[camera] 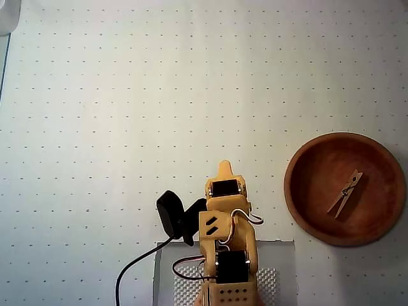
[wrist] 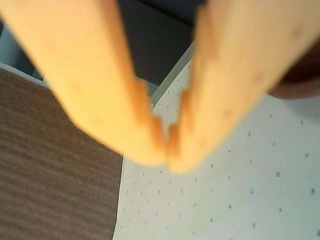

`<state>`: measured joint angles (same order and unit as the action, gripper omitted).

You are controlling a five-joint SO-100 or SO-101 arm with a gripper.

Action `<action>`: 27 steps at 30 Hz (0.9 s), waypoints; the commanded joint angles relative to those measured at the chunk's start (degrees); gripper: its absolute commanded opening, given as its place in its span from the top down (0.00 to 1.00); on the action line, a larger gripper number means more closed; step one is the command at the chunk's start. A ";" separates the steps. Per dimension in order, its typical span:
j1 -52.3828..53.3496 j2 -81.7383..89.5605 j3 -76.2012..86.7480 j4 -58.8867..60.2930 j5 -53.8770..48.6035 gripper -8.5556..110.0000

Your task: Grasp a clothespin and put it in the bowl.

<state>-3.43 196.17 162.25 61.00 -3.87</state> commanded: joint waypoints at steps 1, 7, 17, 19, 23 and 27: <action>1.76 0.88 0.44 -1.23 0.70 0.95; 3.69 1.05 2.90 -1.32 0.70 0.95; 3.16 1.23 11.07 -1.49 0.62 0.95; 3.08 1.23 12.04 -1.67 0.62 0.95; 3.08 1.23 13.97 -1.67 0.35 0.95; 3.16 1.32 15.82 -2.55 0.70 0.95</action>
<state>-0.18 196.52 178.42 60.73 -3.87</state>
